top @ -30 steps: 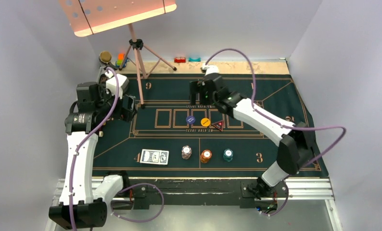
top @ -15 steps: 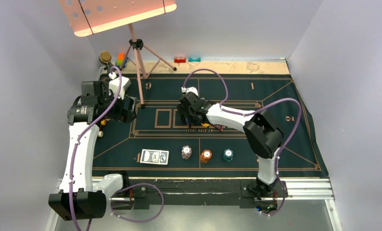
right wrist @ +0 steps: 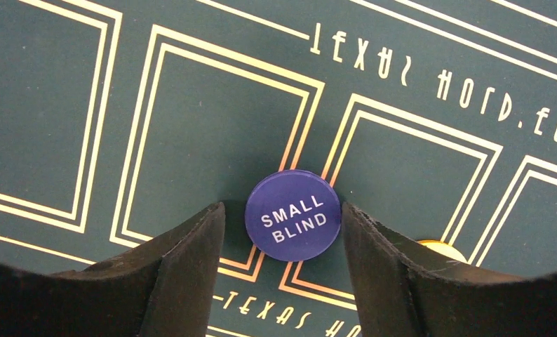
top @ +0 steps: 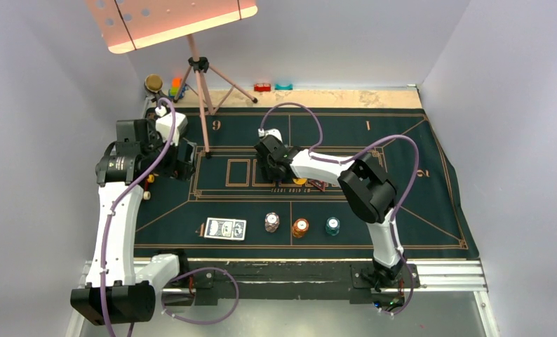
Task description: Distribute texas hold em gaming equipment
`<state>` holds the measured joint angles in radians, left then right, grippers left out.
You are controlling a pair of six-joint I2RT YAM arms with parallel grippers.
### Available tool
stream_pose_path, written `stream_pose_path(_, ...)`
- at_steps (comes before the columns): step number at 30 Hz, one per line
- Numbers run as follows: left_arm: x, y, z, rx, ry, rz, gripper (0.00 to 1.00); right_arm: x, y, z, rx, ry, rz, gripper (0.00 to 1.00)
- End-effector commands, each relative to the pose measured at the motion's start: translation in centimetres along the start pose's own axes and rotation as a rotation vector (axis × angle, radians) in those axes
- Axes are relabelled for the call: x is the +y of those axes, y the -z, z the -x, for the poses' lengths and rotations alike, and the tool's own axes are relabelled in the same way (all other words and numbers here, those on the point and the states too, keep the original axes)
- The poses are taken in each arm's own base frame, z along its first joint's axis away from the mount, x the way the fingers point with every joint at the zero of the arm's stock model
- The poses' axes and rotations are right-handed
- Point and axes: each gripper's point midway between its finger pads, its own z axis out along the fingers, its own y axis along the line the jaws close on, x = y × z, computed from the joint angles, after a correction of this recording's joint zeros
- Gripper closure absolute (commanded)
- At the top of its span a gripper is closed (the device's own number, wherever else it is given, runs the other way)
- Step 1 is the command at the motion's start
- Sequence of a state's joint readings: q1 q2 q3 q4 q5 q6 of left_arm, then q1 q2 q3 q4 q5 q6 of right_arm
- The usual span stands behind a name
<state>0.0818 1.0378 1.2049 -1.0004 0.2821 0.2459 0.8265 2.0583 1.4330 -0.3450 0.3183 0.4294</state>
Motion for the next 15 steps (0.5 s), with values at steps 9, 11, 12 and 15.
stream_pose_path(9,0.6,1.6,1.6,-0.043,0.019,0.053,0.0,3.4,0.0,-0.8,0.023,0.034,0.044,0.49)
stream_pose_path(11,0.7,1.6,1.6,-0.044,0.023,0.059,0.0,4.9,0.2,-1.3,0.029,0.048,0.07,0.51)
stream_pose_path(12,0.7,1.6,1.6,-0.042,0.023,0.061,0.0,5.6,0.2,-1.7,0.034,0.054,0.082,0.51)
stream_pose_path(15,0.8,1.6,1.5,-0.04,0.028,0.067,0.0,8.6,0.5,-2.2,0.046,0.061,0.141,0.52)
